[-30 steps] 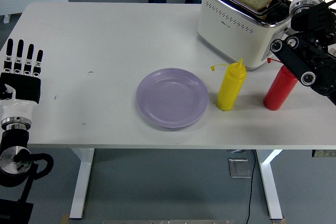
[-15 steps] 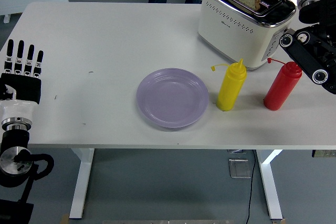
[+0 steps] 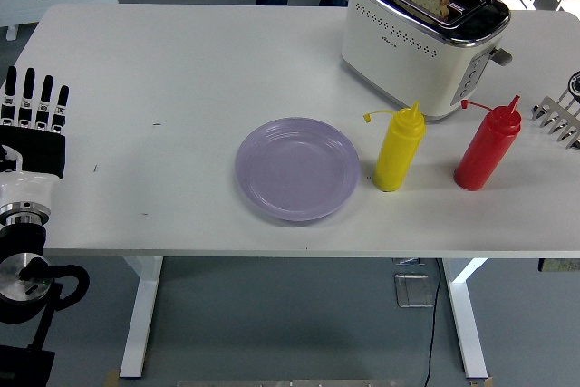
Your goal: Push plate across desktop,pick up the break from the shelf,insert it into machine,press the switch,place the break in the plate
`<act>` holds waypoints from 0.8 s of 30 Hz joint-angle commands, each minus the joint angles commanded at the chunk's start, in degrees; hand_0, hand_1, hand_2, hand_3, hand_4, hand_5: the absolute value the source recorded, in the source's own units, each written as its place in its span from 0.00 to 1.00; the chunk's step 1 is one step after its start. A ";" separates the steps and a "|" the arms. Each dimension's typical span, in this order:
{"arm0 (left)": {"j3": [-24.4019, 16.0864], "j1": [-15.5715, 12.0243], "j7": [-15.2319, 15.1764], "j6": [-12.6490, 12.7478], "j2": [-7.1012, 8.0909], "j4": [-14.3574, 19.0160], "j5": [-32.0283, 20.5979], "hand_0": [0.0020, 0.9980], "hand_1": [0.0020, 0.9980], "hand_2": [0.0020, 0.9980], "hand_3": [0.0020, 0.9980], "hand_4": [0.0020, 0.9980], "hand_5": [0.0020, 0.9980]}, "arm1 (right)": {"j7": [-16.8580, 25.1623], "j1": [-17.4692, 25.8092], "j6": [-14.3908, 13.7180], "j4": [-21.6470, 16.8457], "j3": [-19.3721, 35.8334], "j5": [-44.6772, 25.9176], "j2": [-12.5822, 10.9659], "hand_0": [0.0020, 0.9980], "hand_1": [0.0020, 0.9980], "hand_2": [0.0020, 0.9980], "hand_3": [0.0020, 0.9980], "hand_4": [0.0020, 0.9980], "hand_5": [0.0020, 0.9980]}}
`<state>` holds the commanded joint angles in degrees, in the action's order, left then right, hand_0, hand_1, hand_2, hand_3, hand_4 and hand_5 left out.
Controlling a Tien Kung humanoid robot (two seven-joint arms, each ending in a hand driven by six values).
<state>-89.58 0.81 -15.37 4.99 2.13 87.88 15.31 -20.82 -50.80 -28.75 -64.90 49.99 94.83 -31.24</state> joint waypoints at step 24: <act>-0.11 0.19 0.05 0.10 -0.10 -0.12 0.04 0.87 0.88 0.88 0.78 0.53 1.00 | 12.76 5.30 18.26 2.66 -4.33 7.13 -5.16 0.24 0.18 0.26 0.54 0.40 0.00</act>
<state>-89.69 0.99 -15.32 5.09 2.03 87.76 15.35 -8.06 -45.50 -10.49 -62.24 45.66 101.96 -36.40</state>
